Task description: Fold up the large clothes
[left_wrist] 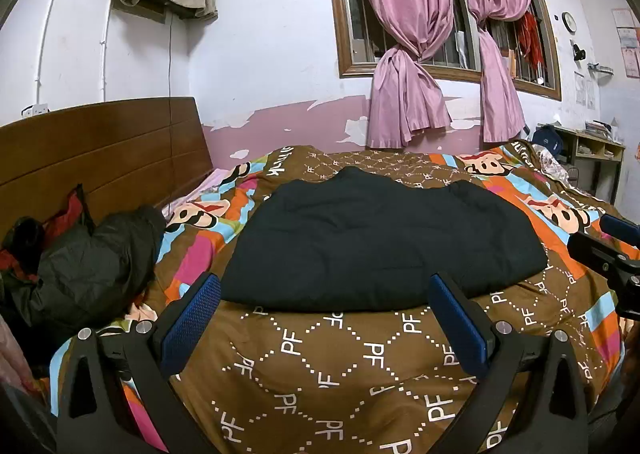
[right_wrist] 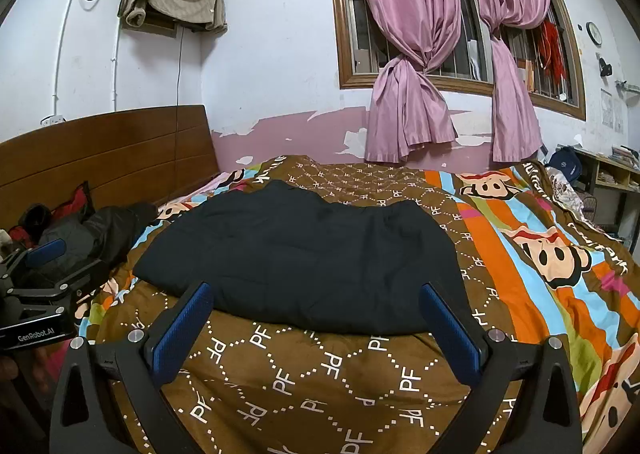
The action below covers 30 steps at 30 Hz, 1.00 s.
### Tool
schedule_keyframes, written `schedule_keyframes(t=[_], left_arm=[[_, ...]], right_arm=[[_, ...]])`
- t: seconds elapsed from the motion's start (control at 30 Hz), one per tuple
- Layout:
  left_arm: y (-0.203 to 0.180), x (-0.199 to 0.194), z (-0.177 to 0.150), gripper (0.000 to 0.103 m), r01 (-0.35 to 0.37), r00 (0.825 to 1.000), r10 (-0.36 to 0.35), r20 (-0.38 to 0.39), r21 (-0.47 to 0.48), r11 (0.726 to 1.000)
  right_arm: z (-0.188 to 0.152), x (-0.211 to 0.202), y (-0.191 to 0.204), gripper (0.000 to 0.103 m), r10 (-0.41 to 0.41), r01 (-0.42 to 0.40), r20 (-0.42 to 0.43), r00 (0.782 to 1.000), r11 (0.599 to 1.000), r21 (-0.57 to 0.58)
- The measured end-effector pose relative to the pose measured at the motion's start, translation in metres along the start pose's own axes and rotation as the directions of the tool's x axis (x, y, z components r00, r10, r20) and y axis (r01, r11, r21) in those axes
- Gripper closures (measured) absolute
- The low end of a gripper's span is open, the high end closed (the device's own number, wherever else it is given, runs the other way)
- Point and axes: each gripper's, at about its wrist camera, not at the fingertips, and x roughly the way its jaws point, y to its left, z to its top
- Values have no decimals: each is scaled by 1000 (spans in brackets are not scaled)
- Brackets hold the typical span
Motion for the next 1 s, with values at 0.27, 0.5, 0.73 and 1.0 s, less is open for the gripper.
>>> schedule_keyframes(t=[0.27, 0.5, 0.73, 1.0], left_arm=[[1, 0, -1, 2, 1, 1000, -1, 0, 2, 1000], [0, 0, -1, 2, 1, 1000, -1, 1, 2, 1000], [0, 0, -2, 2, 1, 1000, -1, 1, 4, 1000], [0, 1, -2, 2, 3, 1000, -3, 2, 5, 1000]], right_arm=[[-1, 1, 2, 0, -2, 2, 0, 1000, 1000, 2], [-1, 1, 2, 0, -1, 1, -1, 1000, 1000, 2], [-1, 0, 2, 0, -2, 2, 0, 1000, 1000, 3], [0, 0, 3, 0, -3, 3, 0, 1000, 1000, 3]])
